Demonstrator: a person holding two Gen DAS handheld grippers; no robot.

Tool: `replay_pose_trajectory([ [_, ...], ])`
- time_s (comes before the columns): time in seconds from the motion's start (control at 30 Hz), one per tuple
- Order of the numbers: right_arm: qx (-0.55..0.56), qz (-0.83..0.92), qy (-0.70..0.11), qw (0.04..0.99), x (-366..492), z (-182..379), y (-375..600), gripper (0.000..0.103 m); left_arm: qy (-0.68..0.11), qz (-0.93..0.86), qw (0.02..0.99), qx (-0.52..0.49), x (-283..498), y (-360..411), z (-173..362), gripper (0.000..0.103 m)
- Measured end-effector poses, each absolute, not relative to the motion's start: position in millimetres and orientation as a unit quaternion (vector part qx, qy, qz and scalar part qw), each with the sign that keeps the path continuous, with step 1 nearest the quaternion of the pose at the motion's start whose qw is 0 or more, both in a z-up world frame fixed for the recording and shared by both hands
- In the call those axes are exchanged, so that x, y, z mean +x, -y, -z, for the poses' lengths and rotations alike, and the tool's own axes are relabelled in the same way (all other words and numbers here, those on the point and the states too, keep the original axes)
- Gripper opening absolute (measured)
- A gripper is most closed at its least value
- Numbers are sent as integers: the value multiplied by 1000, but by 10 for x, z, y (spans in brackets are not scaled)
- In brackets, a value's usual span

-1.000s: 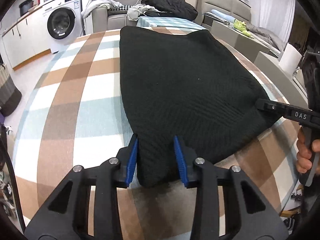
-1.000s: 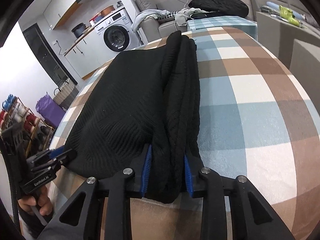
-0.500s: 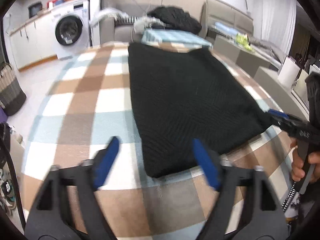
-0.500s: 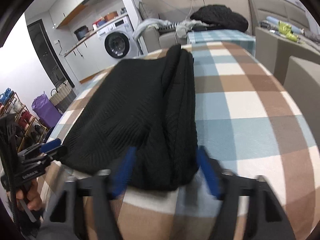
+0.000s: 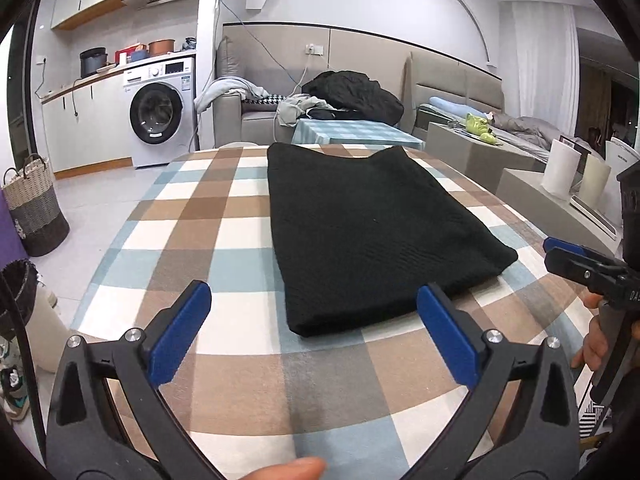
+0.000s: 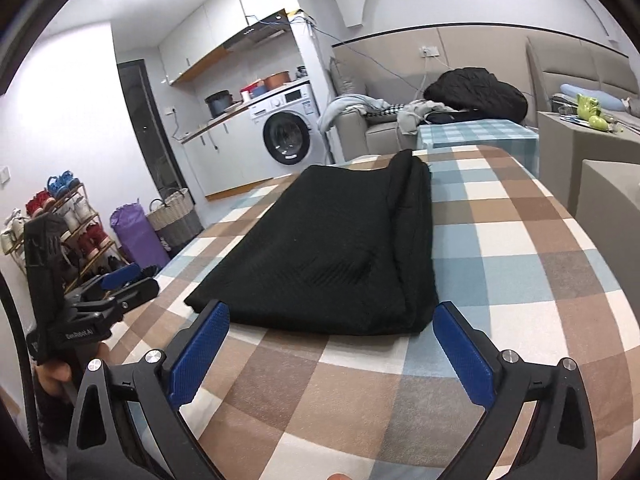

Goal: Fold small clothes

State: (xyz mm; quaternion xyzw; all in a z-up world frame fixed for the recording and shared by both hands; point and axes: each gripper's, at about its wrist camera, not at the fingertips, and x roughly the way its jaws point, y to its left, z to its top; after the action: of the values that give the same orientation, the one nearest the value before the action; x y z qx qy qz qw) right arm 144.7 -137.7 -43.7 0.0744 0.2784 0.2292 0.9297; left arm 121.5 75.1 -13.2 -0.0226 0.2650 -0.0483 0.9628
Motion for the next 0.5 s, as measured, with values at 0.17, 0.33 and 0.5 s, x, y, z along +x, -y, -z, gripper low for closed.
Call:
replay_pose_trajectory([
  [0.17, 48, -230, -253, 938, 1380, 463, 1317, 103, -266, 53, 962, -26, 1222, -709, 204, 102],
  [0.33, 37, -231, -250, 940, 1386, 499, 1315, 103, -262, 58, 963, -18, 1224, -682, 235, 102],
  [0.5, 55, -229, -253, 939, 1382, 501, 1379, 103, -265, 54, 962, -21, 1243, -700, 249, 102],
])
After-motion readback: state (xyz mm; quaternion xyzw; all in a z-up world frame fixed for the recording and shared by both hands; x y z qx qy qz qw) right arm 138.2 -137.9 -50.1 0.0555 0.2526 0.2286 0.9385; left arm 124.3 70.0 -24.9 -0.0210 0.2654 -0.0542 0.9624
